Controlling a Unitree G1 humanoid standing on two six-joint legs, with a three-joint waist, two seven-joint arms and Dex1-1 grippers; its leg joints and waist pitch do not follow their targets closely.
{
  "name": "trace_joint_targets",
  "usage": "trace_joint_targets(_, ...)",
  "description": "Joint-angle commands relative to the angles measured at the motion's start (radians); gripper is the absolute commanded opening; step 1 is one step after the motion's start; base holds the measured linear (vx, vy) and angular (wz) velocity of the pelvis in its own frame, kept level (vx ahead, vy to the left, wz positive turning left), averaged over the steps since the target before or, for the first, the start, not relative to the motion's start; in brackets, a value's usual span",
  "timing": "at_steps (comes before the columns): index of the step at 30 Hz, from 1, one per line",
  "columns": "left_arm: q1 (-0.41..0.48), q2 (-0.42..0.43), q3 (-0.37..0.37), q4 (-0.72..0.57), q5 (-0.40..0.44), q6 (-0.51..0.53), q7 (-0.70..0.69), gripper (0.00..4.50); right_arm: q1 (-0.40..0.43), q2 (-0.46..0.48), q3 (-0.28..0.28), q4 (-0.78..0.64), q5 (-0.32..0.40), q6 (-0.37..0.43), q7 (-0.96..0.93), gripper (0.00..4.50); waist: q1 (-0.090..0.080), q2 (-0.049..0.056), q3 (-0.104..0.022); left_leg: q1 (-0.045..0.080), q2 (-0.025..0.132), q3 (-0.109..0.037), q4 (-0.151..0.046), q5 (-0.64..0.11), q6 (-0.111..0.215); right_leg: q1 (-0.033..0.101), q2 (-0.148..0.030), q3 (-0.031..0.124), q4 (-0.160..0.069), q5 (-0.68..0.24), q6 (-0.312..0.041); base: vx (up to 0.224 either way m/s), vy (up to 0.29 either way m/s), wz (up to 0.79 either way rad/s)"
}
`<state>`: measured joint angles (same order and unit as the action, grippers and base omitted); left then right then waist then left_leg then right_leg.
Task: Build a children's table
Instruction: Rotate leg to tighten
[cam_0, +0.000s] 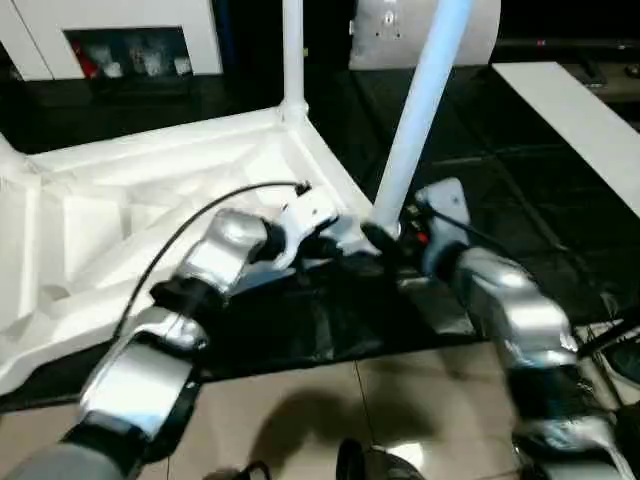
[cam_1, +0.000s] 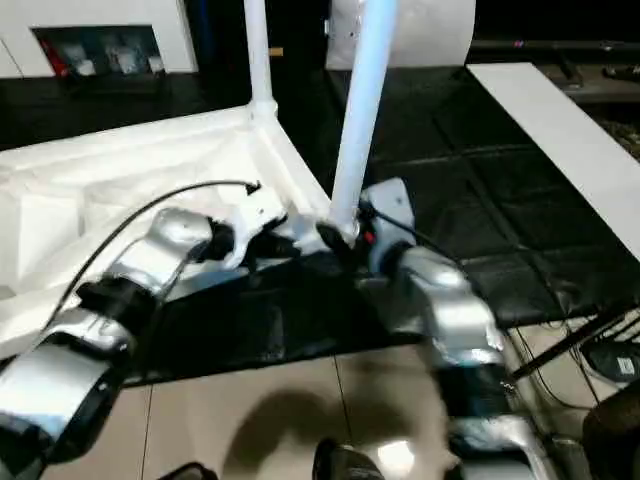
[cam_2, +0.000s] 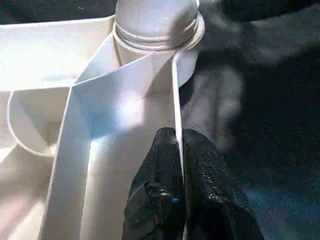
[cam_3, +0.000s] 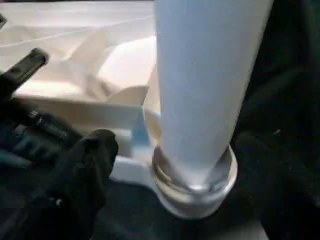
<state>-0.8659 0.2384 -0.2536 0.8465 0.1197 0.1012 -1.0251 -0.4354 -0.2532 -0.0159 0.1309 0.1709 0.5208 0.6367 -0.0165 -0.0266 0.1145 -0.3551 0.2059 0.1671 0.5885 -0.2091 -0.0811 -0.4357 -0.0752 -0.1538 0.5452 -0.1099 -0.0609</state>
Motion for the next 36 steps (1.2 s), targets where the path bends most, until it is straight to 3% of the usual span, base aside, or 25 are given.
trace_joint_targets(1,0.015,0.011,-0.021,-0.024,-0.015,-0.047,-0.070,0.00,0.018,-0.031,-0.012,-0.041,0.036,0.032,0.066,4.44,0.008,-0.002,-0.088,-0.004,0.016,-0.001,-0.051,-0.032,0.202,0.097,-0.066,0.063,-0.054,-0.291,-0.142,0.000,0.000,0.00)
trace_joint_targets(5,0.026,0.042,-0.036,-0.025,-0.017,-0.113,-0.141,0.00,0.051,-0.119,-0.010,-0.060,0.060,0.018,0.168,4.44,0.018,-0.002,-0.086,-0.001,0.015,0.000,-0.053,-0.064,0.158,0.093,-0.066,0.061,-0.065,-0.375,-0.110,0.000,0.000,0.00)
trace_joint_targets(7,0.030,0.053,-0.041,-0.025,-0.016,-0.128,-0.162,0.00,0.061,-0.148,-0.006,-0.064,0.066,0.002,0.198,4.44,0.025,-0.001,-0.088,-0.001,0.017,0.000,-0.052,-0.062,0.155,0.093,-0.067,0.062,-0.064,-0.372,-0.105,0.000,0.000,0.00)
trace_joint_targets(8,0.034,0.067,-0.047,-0.027,-0.015,-0.138,-0.190,0.00,0.071,-0.182,-0.011,-0.057,0.073,-0.055,0.244,4.44,0.026,0.001,-0.089,0.000,0.016,0.000,-0.053,-0.064,0.148,0.092,-0.067,0.061,-0.063,-0.374,-0.104,0.000,0.000,0.00)
trace_joint_targets(13,0.041,0.092,-0.062,-0.039,-0.016,-0.163,-0.254,0.00,0.079,-0.233,-0.032,-0.036,0.091,-0.127,0.326,4.44,0.032,-0.007,-0.094,-0.003,0.015,0.001,-0.051,-0.056,0.152,0.095,-0.066,0.061,-0.059,-0.360,-0.102,0.000,0.000,0.00)
trace_joint_targets(14,0.043,0.095,-0.064,-0.041,-0.018,-0.171,-0.268,0.00,0.080,-0.240,-0.033,-0.037,0.096,-0.128,0.345,4.44,0.033,-0.004,-0.093,-0.003,0.016,0.000,-0.051,-0.052,0.157,0.094,-0.066,0.061,-0.058,-0.354,-0.107,0.000,0.000,0.00)
trace_joint_targets(15,0.046,0.101,-0.068,-0.046,-0.020,-0.182,-0.287,0.00,0.083,-0.248,-0.029,-0.042,0.104,-0.130,0.371,4.44,0.033,-0.010,-0.096,-0.004,0.016,0.001,-0.050,-0.049,0.159,0.095,-0.066,0.061,-0.058,-0.351,-0.108,0.000,0.000,0.00)
trace_joint_targets(20,0.057,0.116,-0.083,-0.073,-0.035,-0.229,-0.363,0.00,0.085,-0.282,0.023,-0.048,0.121,-0.156,0.460,4.44,0.048,-0.009,-0.098,0.001,0.023,0.003,-0.050,-0.024,0.172,0.090,-0.068,0.064,-0.051,-0.330,-0.118,0.000,0.000,0.00)
trace_joint_targets(27,0.067,0.125,-0.098,-0.091,-0.039,-0.254,-0.409,0.00,0.090,-0.298,0.089,-0.038,0.094,-0.195,0.527,4.44,0.060,-0.010,-0.100,0.001,0.024,0.003,-0.050,-0.032,0.153,0.092,-0.071,0.064,-0.048,-0.336,-0.118,0.000,0.000,0.00)
trace_joint_targets(30,0.075,0.133,-0.106,-0.106,-0.047,-0.260,-0.449,0.00,0.076,-0.298,0.114,-0.015,0.096,-0.197,0.569,4.10,0.064,-0.009,-0.099,0.000,0.022,0.004,-0.051,-0.041,0.144,0.092,-0.070,0.064,-0.051,-0.353,-0.107,0.000,0.000,0.00)
trace_joint_targets(36,0.088,0.158,-0.127,-0.143,-0.052,-0.270,-0.520,0.00,0.022,-0.298,0.162,0.044,0.119,-0.174,0.662,3.53,0.071,-0.008,-0.100,0.002,0.029,0.004,-0.050,-0.032,0.143,0.090,-0.070,0.065,-0.044,-0.331,-0.119,0.000,0.000,0.00)
